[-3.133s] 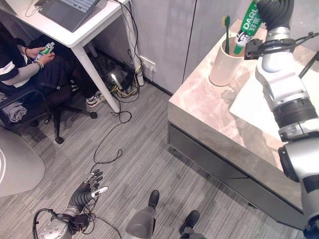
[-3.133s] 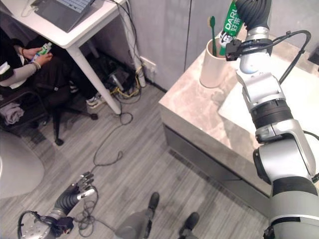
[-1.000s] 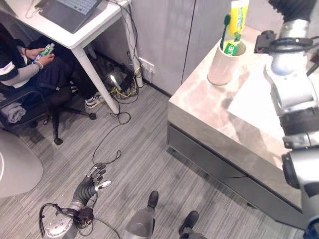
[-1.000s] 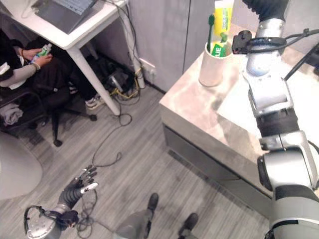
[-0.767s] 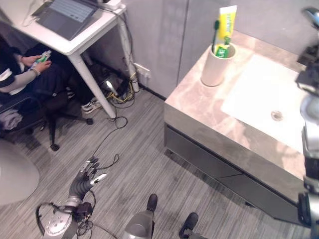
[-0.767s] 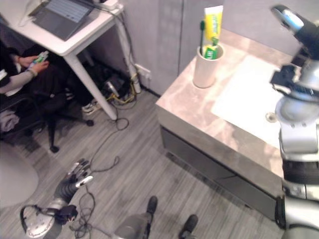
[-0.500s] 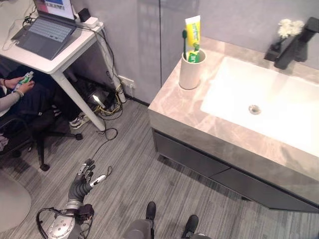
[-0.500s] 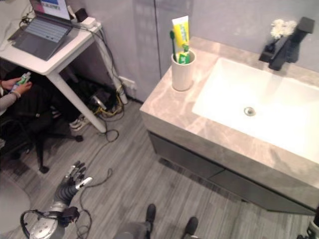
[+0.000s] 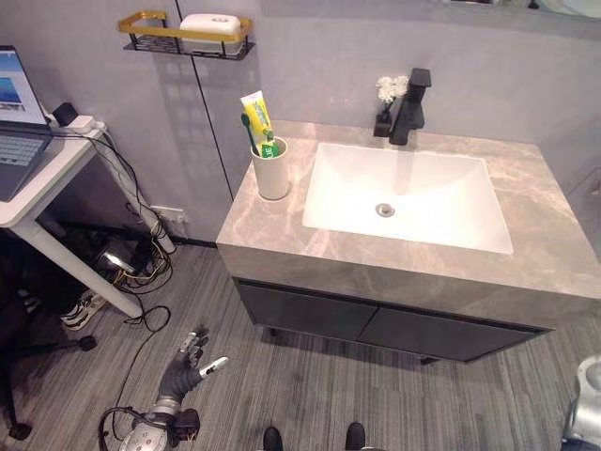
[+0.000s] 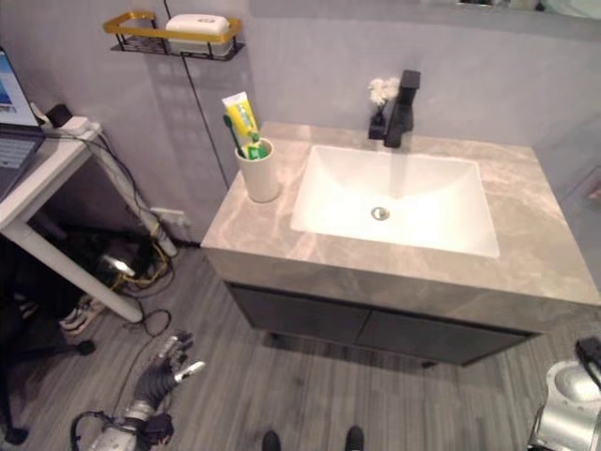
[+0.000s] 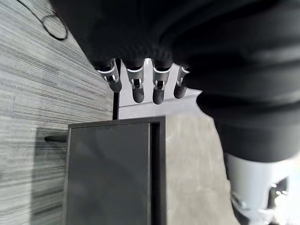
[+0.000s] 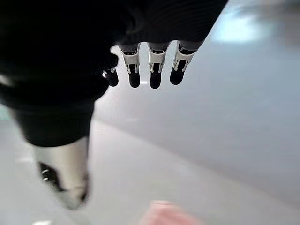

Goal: Put brush and paste in cup on sink, flatten towel.

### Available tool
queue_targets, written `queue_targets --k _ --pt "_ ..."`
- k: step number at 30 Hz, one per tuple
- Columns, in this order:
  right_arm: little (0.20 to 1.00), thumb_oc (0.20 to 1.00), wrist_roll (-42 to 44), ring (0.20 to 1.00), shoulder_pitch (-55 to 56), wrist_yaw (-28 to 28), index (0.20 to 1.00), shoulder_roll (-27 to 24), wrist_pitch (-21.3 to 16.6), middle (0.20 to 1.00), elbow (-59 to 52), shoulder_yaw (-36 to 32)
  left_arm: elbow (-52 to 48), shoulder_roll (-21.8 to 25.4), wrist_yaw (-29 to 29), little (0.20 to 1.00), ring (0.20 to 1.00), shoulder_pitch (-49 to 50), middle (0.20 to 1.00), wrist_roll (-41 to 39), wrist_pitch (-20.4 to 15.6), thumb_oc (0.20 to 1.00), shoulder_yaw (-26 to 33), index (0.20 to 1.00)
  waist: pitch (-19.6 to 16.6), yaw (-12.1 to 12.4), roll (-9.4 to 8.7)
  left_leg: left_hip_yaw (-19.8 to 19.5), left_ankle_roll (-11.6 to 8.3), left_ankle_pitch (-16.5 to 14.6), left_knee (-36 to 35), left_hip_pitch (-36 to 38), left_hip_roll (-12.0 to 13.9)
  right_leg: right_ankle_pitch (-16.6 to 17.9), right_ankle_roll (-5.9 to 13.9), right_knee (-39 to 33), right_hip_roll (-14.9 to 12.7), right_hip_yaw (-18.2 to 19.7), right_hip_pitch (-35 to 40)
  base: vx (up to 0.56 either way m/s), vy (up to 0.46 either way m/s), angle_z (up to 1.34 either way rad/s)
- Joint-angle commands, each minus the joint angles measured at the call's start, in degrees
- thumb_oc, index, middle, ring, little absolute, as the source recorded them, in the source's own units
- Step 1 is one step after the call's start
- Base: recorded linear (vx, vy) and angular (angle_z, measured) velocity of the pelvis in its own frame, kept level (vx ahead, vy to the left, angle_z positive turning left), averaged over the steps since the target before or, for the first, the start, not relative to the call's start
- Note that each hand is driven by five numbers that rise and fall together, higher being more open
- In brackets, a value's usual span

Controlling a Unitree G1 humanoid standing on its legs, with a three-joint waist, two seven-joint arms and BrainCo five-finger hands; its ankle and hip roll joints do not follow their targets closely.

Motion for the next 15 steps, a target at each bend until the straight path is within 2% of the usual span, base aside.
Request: queue_targets --k 1,5,7,8,9,11,12,13,14,15 --pt "1.0 1.0 8.7 1.0 -2.0 1.2 1.0 -3.7 -2.4 1.0 12.3 0.5 -2.6 2.8 1.5 1.0 1.0 0.5 1.0 -0.1 -3.3 1.0 3.2 1.0 1.5 1.0 -1.61 -3.5 -0.32 -2.7 0.3 -0.1 0.9 7.0 7.28 0.4 -9.5 -0.3 0.9 -0.02 0.097 0.0" --pt "1.0 1.0 17.8 1.0 -1.6 6.0 1.0 -2.6 -2.9 1.0 29.0 3.4 -3.2 2.2 3.5 1.0 1.0 -0.4 1.0 2.2 -4.3 1.0 5.7 1.0 2.5 1.2 -2.11 -3.3 0.42 -3.4 0.3 0.7 -0.6 9.3 7.6 1.5 -10.9 -0.3 1.0 -0.02 0.124 -0.03" --pt "1.0 1.0 20.9 1.0 -2.4 7.7 1.0 -2.2 -3.0 1.0 33.9 4.2 -3.7 2.2 4.0 1.0 1.0 -0.5 1.0 2.4 -4.4 1.0 6.3 1.0 2.7 1.5 -2.23 -3.3 0.57 -3.5 0.3 0.8 -0.9 9.8 7.68 1.8 -11.1 -0.4 1.0 -0.01 0.11 0.01" --pt "1.0 1.0 24.9 1.0 -3.8 12.6 1.0 -1.5 -1.8 1.0 43.7 7.2 -4.3 1.9 4.3 1.0 1.0 -0.9 1.0 2.0 -4.6 1.0 7.0 1.0 2.9 2.2 -2.36 -3.5 0.89 -3.5 0.3 0.8 -1.4 10.8 7.71 2.9 -11.6 -0.4 0.8 -0.01 0.115 0.04" --pt "1.0 1.0 25.4 1.0 -4.1 13.1 1.0 -1.9 -2.1 1.0 44.5 7.4 -4.3 1.9 4.4 1.0 1.0 -0.8 1.0 1.9 -4.5 1.0 7.2 1.0 3.0 2.1 -2.44 -3.5 0.92 -3.5 0.3 0.8 -1.5 10.7 7.73 3.0 -11.7 -0.3 0.7 0.0 0.124 0.05" --pt "1.0 1.0 27.9 1.0 -5.1 18.0 1.0 -1.3 -1.0 1.0 49.3 10.1 -4.8 1.7 4.4 1.0 1.0 -1.0 1.0 2.4 -4.6 1.0 7.6 1.0 3.5 2.6 -2.4 -3.6 1.39 -3.6 0.3 1.2 -2.0 11.2 7.61 5.3 -12.3 0.1 0.0 -0.01 0.133 0.0" --pt "1.0 1.0 28.8 1.0 -6.0 25.8 1.0 0.1 1.8 1.0 55.9 15.1 -5.8 2.6 3.8 1.0 1.0 -1.5 1.0 4.4 -4.9 1.0 7.9 1.0 4.6 3.2 -2.04 -3.5 1.88 -4.2 0.3 1.9 -2.2 10.7 7.13 8.4 -12.1 0.4 -0.9 -0.03 0.141 -0.01" --pt "1.0 1.0 28.9 1.0 -6.2 26.0 1.0 0.0 1.7 1.0 56.1 15.2 -5.8 2.6 3.8 1.0 1.0 -1.5 1.0 4.4 -4.9 1.0 8.0 1.0 4.6 3.2 -2.16 -3.5 1.91 -3.9 0.3 1.8 -2.3 10.9 7.09 8.5 -12.2 0.5 -1.2 -0.02 0.129 -0.04" --pt "1.0 1.0 29.1 1.0 -6.2 27.9 1.0 0.4 2.5 1.0 57.6 16.3 -6.4 3.0 3.1 1.0 1.0 -1.4 1.0 5.2 -5.0 1.0 8.2 1.0 5.0 3.5 -2.02 -3.2 2.1 -3.9 0.3 2.0 -2.3 10.0 6.68 9.3 -11.8 0.0 -1.7 0.01 0.115 -0.03" --pt "1.0 1.0 27.8 1.0 -5.7 34.0 1.0 2.1 4.4 1.0 61.5 20.3 -7.1 4.6 1.4 1.0 1.0 -2.1 1.0 7.1 -4.9 1.0 8.7 1.0 5.7 3.0 -1.32 -3.7 2.43 -3.9 0.3 2.7 -1.8 4.4 4.74 11.6 -6.7 2.3 -2.9 0.02 0.106 -0.05"
